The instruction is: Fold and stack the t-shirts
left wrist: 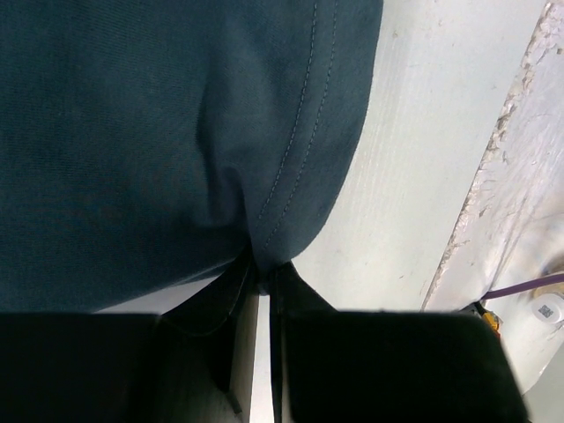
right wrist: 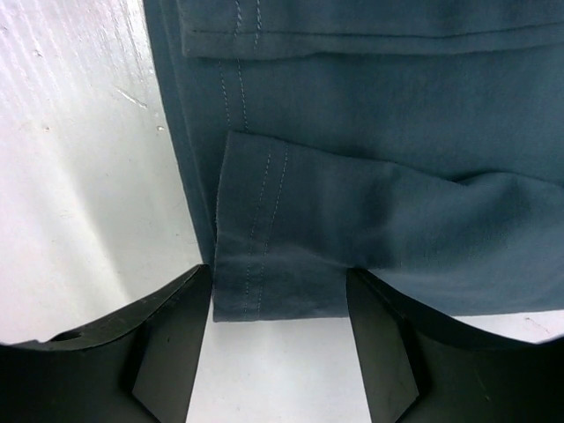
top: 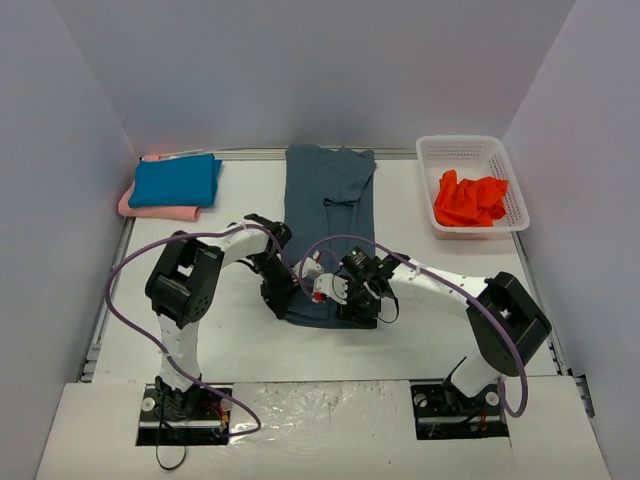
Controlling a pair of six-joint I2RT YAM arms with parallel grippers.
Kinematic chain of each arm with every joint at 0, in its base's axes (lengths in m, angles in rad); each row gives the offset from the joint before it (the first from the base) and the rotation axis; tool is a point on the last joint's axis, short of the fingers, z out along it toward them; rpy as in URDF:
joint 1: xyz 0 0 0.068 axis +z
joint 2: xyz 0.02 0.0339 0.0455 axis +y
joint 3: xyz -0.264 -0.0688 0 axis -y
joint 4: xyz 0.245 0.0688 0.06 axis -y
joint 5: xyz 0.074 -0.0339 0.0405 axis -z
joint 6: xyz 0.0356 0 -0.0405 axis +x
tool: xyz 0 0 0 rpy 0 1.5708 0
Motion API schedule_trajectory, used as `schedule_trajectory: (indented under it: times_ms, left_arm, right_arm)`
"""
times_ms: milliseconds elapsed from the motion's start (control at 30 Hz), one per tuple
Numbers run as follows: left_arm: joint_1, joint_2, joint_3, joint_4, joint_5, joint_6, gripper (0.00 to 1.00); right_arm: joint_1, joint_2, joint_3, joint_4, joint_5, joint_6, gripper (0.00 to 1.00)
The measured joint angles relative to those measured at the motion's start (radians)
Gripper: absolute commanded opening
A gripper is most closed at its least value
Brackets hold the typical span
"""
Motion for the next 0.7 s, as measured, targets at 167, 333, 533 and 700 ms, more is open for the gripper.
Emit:
schedule_trajectory:
  times_ms: [167,333,533,700]
  left_arm:
    - [0.001,0.001,0.0,-0.005,0.0,0.0,0.02]
    - [0.007,0.001,0.0,-0.008,0.0,-0.001,0.02]
    - [0.02,0.001,0.003,-0.008,0.004,-0.001,0.02]
    - [0.039,0.0,0.016,-0.009,0.023,0.006,0.02]
  right_arm:
    - [0.001,0.007,-0.004,0.005,0.01,0.004,0.6]
    - [0.001,0.007,-0.004,0.005,0.019,0.005,0.63]
    - [0.001,0.028,-0.011,-0.04,0.046,0.003,0.64]
    - [0.002,0.057,0.003,-0.08,0.072,0.005,0.64]
